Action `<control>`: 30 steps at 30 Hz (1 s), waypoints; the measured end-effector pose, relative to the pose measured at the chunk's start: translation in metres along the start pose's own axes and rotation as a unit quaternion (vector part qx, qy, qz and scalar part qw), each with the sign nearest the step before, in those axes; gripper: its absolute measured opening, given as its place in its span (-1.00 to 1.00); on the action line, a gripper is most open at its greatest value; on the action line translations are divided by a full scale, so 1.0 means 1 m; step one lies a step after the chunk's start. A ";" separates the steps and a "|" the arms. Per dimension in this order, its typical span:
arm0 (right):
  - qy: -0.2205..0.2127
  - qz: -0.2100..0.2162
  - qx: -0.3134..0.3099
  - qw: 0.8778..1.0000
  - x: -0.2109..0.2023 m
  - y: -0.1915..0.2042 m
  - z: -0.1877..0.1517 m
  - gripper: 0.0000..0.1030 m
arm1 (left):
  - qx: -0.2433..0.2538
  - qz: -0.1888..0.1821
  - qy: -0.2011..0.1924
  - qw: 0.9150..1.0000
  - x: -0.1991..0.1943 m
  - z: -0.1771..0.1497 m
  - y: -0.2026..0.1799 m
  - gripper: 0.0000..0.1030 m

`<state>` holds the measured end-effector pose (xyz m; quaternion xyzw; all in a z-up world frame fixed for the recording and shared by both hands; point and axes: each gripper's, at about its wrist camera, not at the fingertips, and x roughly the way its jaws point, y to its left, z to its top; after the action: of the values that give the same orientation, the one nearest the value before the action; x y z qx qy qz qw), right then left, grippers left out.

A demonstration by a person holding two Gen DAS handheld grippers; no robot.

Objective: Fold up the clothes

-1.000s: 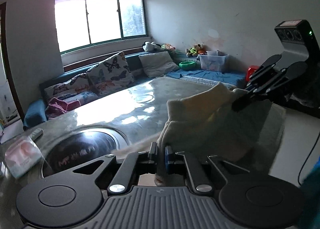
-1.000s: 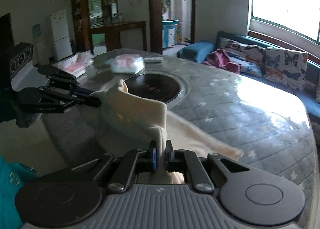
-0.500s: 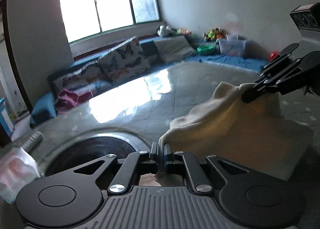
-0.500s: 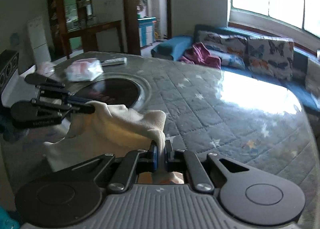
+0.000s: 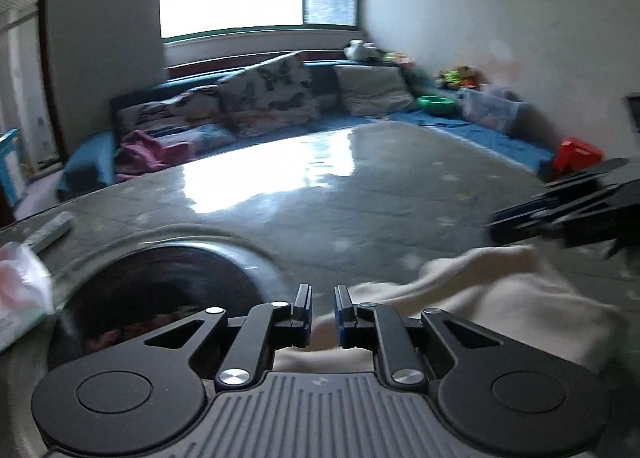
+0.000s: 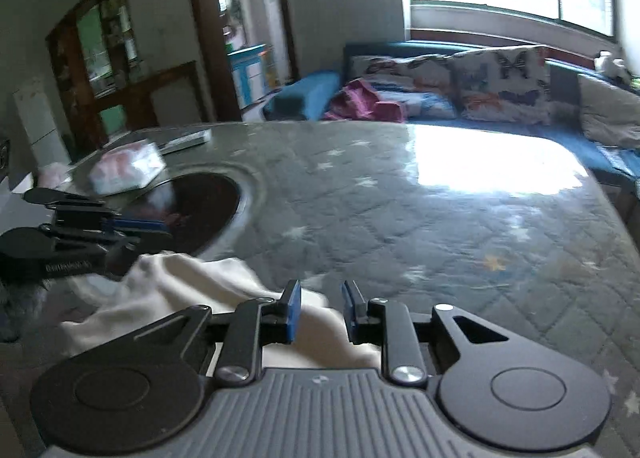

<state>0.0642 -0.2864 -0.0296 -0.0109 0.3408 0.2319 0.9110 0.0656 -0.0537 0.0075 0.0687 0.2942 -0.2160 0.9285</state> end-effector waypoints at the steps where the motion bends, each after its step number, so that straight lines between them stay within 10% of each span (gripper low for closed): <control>1: 0.003 0.000 0.000 1.000 0.004 0.002 -0.001 -0.58 | 0.002 -0.008 0.002 1.000 0.002 0.001 -0.005 -0.72; 15: 0.037 -0.003 -0.001 0.999 0.054 0.019 -0.006 -0.58 | -0.019 -0.010 0.051 0.998 0.047 0.002 -0.010 -0.72; 30: 0.015 -0.048 0.019 0.999 -0.003 -0.002 -0.037 -0.62 | -0.018 0.000 0.052 0.998 0.048 0.005 -0.014 -0.65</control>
<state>0.0401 -0.2956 -0.0560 -0.0130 0.3581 0.1810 0.9159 0.0971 -0.0852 -0.0160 0.0630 0.3458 -0.2072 0.9130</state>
